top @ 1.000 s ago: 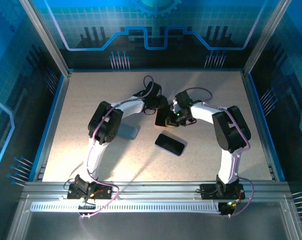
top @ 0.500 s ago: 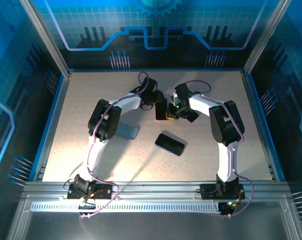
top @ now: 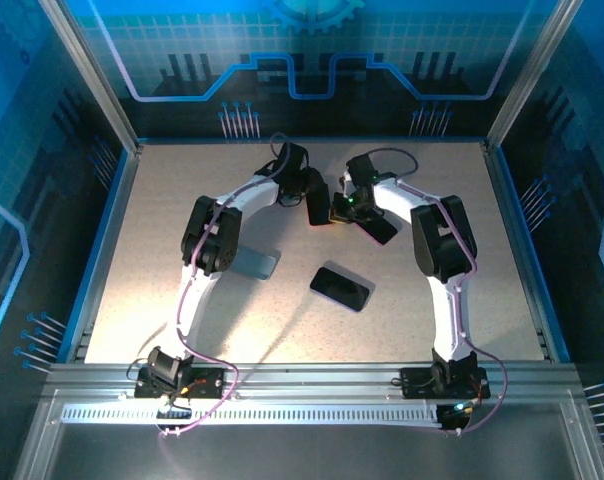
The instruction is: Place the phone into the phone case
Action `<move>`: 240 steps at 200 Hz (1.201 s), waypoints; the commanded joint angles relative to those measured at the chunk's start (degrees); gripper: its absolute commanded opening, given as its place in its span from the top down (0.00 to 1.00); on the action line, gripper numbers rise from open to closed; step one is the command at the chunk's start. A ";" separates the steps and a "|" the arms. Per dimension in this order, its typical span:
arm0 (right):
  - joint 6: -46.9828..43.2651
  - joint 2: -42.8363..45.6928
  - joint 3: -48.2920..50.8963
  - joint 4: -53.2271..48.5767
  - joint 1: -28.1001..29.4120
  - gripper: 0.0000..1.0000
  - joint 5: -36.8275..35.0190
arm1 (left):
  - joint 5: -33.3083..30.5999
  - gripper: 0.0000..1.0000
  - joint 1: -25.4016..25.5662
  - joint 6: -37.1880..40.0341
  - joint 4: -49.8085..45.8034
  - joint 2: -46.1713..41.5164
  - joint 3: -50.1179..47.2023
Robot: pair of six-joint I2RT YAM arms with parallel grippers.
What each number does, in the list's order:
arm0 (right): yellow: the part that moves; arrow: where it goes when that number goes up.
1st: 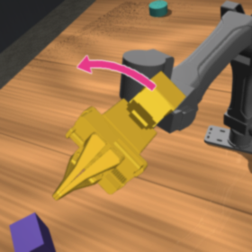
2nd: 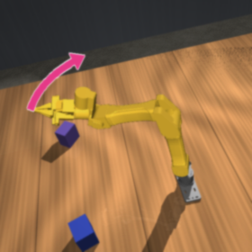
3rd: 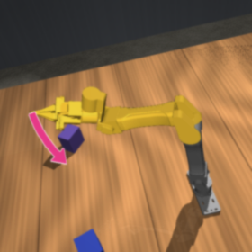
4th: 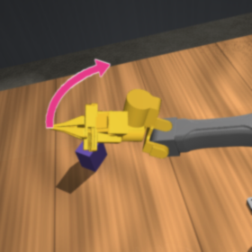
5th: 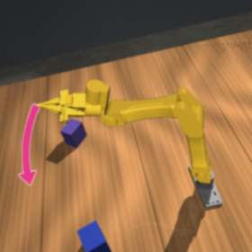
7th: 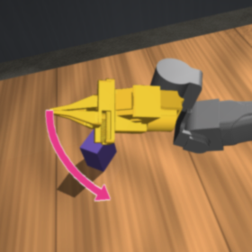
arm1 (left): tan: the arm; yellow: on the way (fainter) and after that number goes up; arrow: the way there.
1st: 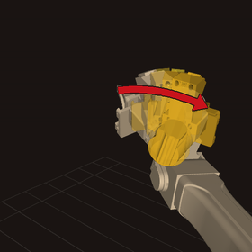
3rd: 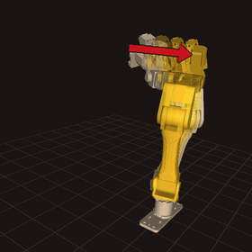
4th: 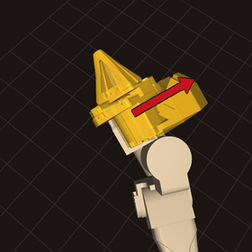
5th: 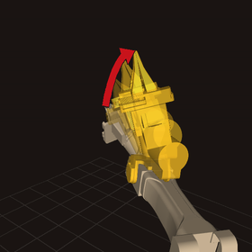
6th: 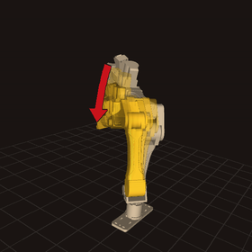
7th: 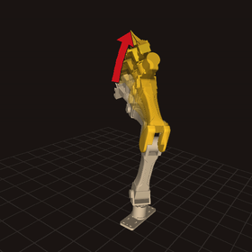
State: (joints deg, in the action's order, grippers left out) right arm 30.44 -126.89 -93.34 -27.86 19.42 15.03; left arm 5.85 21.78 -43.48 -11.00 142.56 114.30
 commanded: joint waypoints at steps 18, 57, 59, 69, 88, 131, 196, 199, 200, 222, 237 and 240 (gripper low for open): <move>0.93 -5.38 -0.18 -0.11 -0.28 1.00 -5.01 | 1.10 0.66 -1.04 1.47 -6.26 4.45 4.20; 1.07 -5.63 -0.98 -0.47 0.25 1.00 -4.99 | 1.27 0.66 -1.04 1.47 -6.17 5.18 5.17; 1.04 -5.58 -0.97 -0.45 0.26 1.00 -4.87 | 1.27 0.66 -1.04 1.47 -6.21 5.18 5.15; 1.12 -5.40 -0.93 -0.27 0.33 1.00 -4.19 | 1.27 0.66 -1.12 1.47 -6.13 5.18 5.16; 0.86 -5.01 -0.64 -0.53 1.04 1.00 -4.21 | 1.54 0.65 -1.13 1.54 -6.07 5.14 5.15; 0.97 -3.21 1.92 0.43 2.39 1.00 -4.01 | 1.27 0.66 -1.13 1.99 -5.66 3.63 3.57; -0.90 1.43 2.90 0.61 2.48 1.00 -5.14 | 1.27 0.66 -1.20 1.99 -3.21 -1.77 -2.16; -1.23 2.08 2.98 0.53 2.28 1.00 -5.33 | 1.27 0.66 -1.19 2.00 -2.92 -2.42 -2.79; -1.33 2.30 2.98 0.48 2.24 1.00 -5.34 | 1.27 0.66 -1.20 1.91 -2.86 -2.62 -3.04; -2.67 7.42 4.24 0.19 0.36 1.00 -4.31 | 1.36 0.64 -1.19 2.00 -1.17 -8.20 -7.64; -3.04 11.28 5.90 1.07 -1.37 0.95 -2.75 | 1.36 0.62 -1.30 2.26 0.06 -12.05 -11.01; -3.13 12.01 6.30 1.28 -1.66 0.92 -2.23 | 1.38 0.62 -1.35 2.31 0.24 -12.80 -11.73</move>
State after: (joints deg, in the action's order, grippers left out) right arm 29.28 -122.17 -89.06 -26.20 20.16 11.90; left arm 7.14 21.10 -42.94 -11.31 137.16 106.94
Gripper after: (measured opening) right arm 0.064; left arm 0.366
